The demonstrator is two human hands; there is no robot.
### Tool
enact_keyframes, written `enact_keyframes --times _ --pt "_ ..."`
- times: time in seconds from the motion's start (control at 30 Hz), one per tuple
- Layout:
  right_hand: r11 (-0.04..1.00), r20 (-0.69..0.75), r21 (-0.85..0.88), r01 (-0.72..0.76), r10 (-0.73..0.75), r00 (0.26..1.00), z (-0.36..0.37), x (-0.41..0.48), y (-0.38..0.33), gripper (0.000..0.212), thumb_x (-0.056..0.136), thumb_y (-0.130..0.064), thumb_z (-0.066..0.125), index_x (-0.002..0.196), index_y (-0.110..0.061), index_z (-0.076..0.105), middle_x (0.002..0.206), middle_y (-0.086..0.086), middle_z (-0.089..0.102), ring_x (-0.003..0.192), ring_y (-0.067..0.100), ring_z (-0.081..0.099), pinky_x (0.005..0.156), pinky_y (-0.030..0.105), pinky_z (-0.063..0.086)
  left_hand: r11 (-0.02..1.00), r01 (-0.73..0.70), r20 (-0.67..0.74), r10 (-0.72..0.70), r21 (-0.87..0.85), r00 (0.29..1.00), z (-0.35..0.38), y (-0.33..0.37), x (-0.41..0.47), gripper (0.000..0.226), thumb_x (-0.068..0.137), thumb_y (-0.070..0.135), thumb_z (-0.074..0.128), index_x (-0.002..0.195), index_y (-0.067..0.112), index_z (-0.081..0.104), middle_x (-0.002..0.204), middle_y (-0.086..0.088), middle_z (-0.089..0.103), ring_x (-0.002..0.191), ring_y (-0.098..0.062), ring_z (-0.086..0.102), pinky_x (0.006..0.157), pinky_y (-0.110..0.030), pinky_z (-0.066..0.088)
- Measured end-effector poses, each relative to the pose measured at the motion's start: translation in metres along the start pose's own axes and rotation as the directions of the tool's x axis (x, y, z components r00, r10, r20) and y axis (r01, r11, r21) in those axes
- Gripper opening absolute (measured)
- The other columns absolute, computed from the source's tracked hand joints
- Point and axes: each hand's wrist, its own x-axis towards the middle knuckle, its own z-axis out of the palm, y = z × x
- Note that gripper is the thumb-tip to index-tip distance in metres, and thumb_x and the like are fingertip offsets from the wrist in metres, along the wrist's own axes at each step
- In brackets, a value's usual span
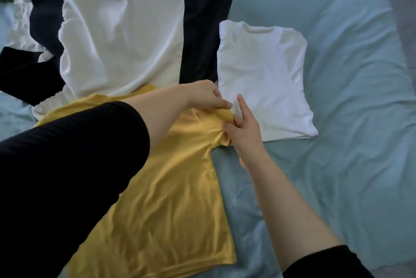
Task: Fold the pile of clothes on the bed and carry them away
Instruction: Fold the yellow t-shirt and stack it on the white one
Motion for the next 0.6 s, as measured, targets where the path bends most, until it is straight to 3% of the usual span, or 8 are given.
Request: enact_keyframes --times 0.1,0.2,0.33,0.4,0.43,0.5,0.53,0.6 --pt "0.993 -0.088 -0.12 -0.024 0.013 0.996 0.001 -0.005 0.004 0.06 0.084 -0.01 0.067 0.136 -0.029 0.042 0.069 -0.007 0.057 0.06 0.006 0.057 0.064 0.025 0.052 0.963 -0.112 -0.193 0.064 -0.246 0.979 0.002 -0.003 0.0 0.024 0.082 0.051 0.07 0.075 0.028 0.067 0.056 0.018 0.053 0.059 -0.004 0.048 0.062 -0.023 0.044" --pt "0.967 -0.133 -0.246 -0.058 0.026 0.991 0.0 -0.013 0.013 0.035 0.084 -0.015 0.07 0.112 -0.019 0.049 0.062 -0.005 0.061 0.058 0.009 0.061 0.075 0.04 0.057 0.976 -0.088 -0.337 0.016 -0.201 0.941 0.012 -0.002 0.009 0.025 0.082 0.057 0.065 0.08 0.032 0.066 0.071 0.016 0.054 0.075 -0.005 0.051 0.091 -0.042 0.037" --pt "0.958 -0.241 -0.274 -0.081 0.013 0.97 -0.007 -0.024 0.023 0.02 0.088 -0.007 0.057 0.092 -0.023 0.046 0.064 -0.007 0.055 0.062 0.016 0.06 0.073 0.044 0.054 0.996 -0.037 -0.401 -0.001 -0.087 0.916 0.025 0.002 0.014 0.027 0.084 0.059 0.059 0.085 0.033 0.064 0.085 0.014 0.063 0.09 -0.009 0.057 0.09 -0.036 0.022" --pt "0.898 -0.281 -0.438 0.036 -0.175 0.944 -0.004 -0.028 0.025 0.017 0.088 -0.009 0.05 0.093 -0.025 0.051 0.083 -0.009 0.056 0.078 0.016 0.057 0.072 0.038 0.048 0.996 -0.055 -0.448 0.02 -0.065 0.894 0.027 0.004 0.011 0.021 0.087 0.054 0.059 0.093 0.035 0.063 0.094 0.014 0.063 0.094 -0.01 0.057 0.09 -0.034 0.022" --pt "0.794 -0.242 -0.594 0.128 -0.328 0.913 -0.002 -0.031 0.028 0.016 0.088 -0.01 0.049 0.095 -0.024 0.055 0.093 -0.008 0.058 0.087 0.016 0.056 0.076 0.034 0.045 0.995 -0.084 -0.502 0.049 -0.047 0.863 0.027 0.004 0.007 0.018 0.088 0.05 0.06 0.1 0.036 0.062 0.099 0.014 0.061 0.097 -0.01 0.056 0.091 -0.032 0.023" --pt "0.396 0.037 -0.866 0.306 -0.559 0.828 0.005 -0.037 0.035 0.021 0.091 -0.016 0.05 0.107 -0.021 0.063 0.116 -0.003 0.062 0.109 0.021 0.058 0.09 0.037 0.043 0.988 -0.135 -0.64 0.151 0.074 0.754 0.028 -0.001 -0.011 0.025 0.091 0.04 0.058 0.115 0.034 0.059 0.115 0.01 0.057 0.109 -0.014 0.053 0.094 -0.03 0.025" --pt "0.208 0.205 -0.901 0.381 -0.57 0.796 0.009 -0.04 0.042 0.028 0.093 -0.021 0.051 0.118 -0.021 0.063 0.129 -0.001 0.06 0.123 0.023 0.054 0.101 0.042 0.041 0.979 -0.143 -0.692 0.203 0.144 0.693 0.031 -0.006 -0.025 0.028 0.093 0.036 0.056 0.121 0.032 0.057 0.121 0.008 0.055 0.114 -0.017 0.05 0.095 -0.031 0.026" --pt "-0.025 0.419 -0.89 0.456 -0.438 0.795 0.006 -0.043 0.053 0.042 0.097 -0.034 0.045 0.135 -0.02 0.054 0.147 -0.001 0.047 0.14 0.02 0.038 0.115 0.049 0.028 0.968 -0.121 -0.732 0.246 0.221 0.636 0.049 -0.025 -0.061 0.034 0.095 0.035 0.052 0.129 0.032 0.052 0.132 0.006 0.05 0.123 -0.02 0.044 0.099 -0.035 0.027"
